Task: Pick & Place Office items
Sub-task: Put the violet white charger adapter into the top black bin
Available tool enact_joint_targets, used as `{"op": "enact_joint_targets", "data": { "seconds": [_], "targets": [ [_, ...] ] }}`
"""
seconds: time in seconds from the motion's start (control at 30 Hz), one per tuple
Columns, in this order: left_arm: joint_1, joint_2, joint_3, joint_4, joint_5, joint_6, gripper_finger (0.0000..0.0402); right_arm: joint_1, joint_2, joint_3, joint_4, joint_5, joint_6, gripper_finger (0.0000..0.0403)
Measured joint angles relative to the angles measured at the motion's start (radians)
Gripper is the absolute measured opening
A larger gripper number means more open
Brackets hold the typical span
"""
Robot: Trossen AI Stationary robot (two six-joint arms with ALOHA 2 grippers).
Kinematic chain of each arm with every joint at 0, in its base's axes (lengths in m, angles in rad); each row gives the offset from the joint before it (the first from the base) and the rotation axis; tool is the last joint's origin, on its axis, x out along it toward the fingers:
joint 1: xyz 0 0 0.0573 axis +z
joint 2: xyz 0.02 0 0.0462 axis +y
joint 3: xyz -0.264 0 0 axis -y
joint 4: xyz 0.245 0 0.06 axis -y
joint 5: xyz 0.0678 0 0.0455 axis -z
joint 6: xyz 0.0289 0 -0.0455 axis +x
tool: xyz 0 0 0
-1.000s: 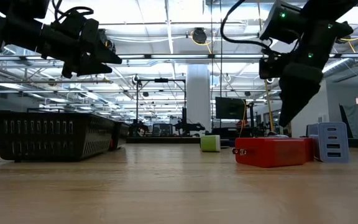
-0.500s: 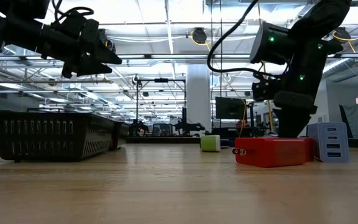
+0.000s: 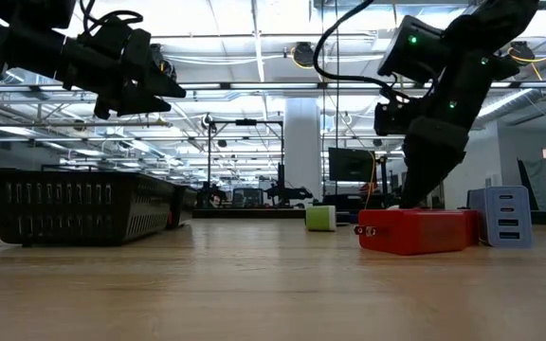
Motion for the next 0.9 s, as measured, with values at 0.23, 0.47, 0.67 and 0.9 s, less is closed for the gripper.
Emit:
{"op": "enact_joint_targets", "data": {
  "seconds": [0.23,0.47,0.67,0.9],
  "targets": [
    [0.000,0.000,0.000,0.000,0.009,0.000,0.0269,0.001,0.018,0.000,0.020,0.000,-0.185,0.0228],
    [0.000,0.000,0.000,-0.007,0.009,0.001,0.0269,0.001,0.018,0.000,0.024,0.000,-0.365,0.0210],
    [0.000,0.000,0.000,-0.007,0.010,0.001,0.0269,0.001,0.018,0.000,0.025,0.000,-0.484,0.0197],
    [0.000,0.000,0.000,-0.008,0.011,0.001,0.0269,0.001,0.017,0.000,0.028,0.000,-0.506,0.0147]
  ]
}}
